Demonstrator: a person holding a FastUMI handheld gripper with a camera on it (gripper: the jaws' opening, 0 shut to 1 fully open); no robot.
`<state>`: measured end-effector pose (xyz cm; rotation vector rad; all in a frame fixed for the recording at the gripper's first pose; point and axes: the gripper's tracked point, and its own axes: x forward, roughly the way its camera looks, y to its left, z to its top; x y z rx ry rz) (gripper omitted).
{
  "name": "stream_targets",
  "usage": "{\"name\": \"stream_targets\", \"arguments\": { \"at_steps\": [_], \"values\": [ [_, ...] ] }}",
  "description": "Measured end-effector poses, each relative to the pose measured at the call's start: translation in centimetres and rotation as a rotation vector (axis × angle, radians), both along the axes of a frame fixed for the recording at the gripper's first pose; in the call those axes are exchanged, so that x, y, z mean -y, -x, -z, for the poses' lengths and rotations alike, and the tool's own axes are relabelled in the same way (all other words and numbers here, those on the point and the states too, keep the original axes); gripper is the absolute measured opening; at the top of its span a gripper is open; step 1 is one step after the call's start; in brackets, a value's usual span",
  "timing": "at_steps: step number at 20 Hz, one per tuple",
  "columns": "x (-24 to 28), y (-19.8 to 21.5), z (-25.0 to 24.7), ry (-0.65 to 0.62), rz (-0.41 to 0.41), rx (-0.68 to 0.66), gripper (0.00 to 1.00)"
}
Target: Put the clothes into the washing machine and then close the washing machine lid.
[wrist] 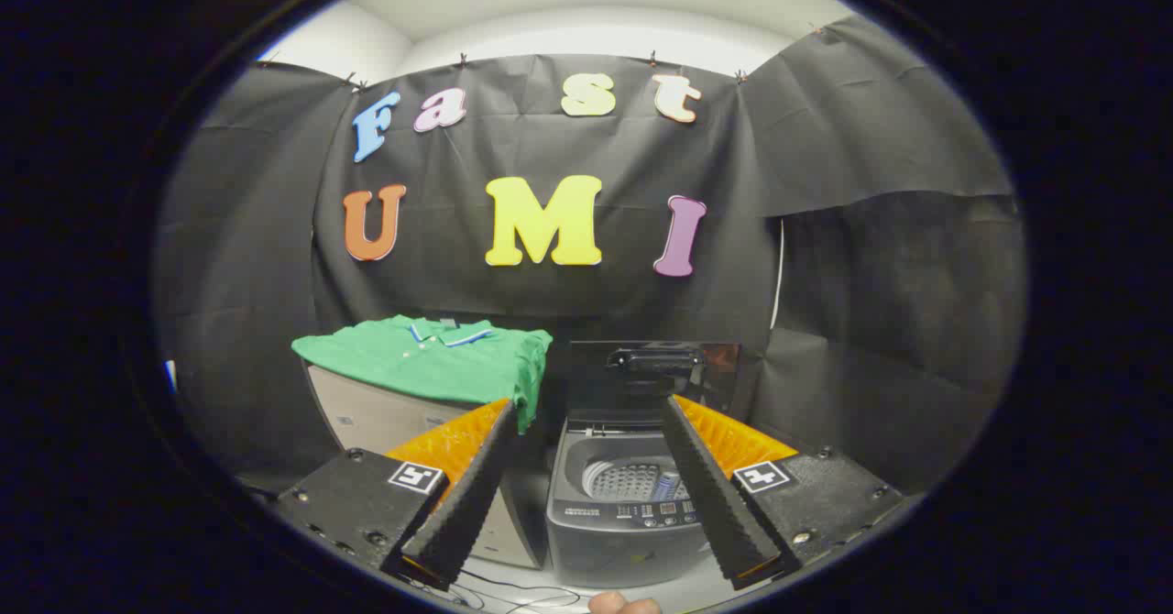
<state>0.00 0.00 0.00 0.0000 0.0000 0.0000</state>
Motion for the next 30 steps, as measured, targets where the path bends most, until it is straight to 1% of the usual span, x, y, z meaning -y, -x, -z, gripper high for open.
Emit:
{"name": "stream_targets", "arguments": {
  "at_steps": [9, 16, 19, 23, 28, 30],
  "values": [
    [1.1, 0.2, -0.4, -0.029, 0.014, -0.018, 1.00],
    [-0.2, 0.0, -1.2, -0.026, 0.005, -0.037, 1.00],
    [-2.2, -0.6, -2.5, -0.046, -0.013, -0.054, 1.00],
    [-5.7, -2.4, -4.4, -0.090, -0.037, -0.074, 1.00],
    [-11.3, -4.5, -6.0, -0.085, -0.070, -0.106, 1.00],
    [-13.9, -5.3, -6.4, -0.089, -0.098, -0.134, 1.00]
  ]
}}
